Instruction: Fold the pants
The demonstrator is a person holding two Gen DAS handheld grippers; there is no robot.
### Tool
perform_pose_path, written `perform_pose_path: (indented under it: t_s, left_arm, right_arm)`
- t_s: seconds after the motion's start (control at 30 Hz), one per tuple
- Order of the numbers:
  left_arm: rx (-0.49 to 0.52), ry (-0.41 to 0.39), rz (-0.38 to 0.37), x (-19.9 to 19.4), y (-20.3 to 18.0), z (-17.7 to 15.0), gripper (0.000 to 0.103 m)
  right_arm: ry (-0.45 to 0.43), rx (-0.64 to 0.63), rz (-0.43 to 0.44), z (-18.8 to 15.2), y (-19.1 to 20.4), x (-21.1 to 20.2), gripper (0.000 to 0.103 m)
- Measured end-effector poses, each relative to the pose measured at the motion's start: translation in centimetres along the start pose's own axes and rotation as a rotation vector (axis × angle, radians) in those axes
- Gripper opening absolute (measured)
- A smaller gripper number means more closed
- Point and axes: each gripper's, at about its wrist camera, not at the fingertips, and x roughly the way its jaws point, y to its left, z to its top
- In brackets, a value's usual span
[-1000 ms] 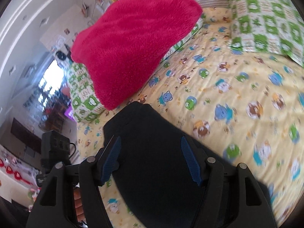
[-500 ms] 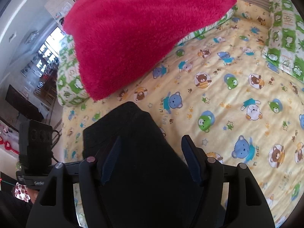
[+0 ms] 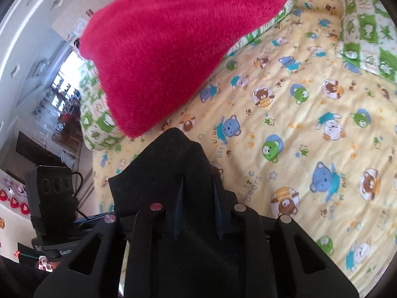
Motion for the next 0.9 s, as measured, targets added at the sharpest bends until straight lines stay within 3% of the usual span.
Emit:
perform_pose_path:
  t_s: [0.33, 0.7, 0.9]
  left_arm:
    - [0.099, -0.023, -0.105, -3.0, -6.0, -1.3, 0.018]
    - [0.214, 0.023, -0.217, -4.8, -13.1, -5.9, 0.018]
    - [0.280, 0.061, -0.241, -4.5, -16.4, -8.6, 0.018]
  right_arm:
    - [-0.167, 0.068, 0.049, -2.5, 1.3, -7.7, 0.022]
    - [-0.377, 0.168, 0.059, -8.9, 0.1, -16.8, 0.022]
    - [-0.489, 0.232, 0.051, -13.5, -1.4, -20.3, 0.022]
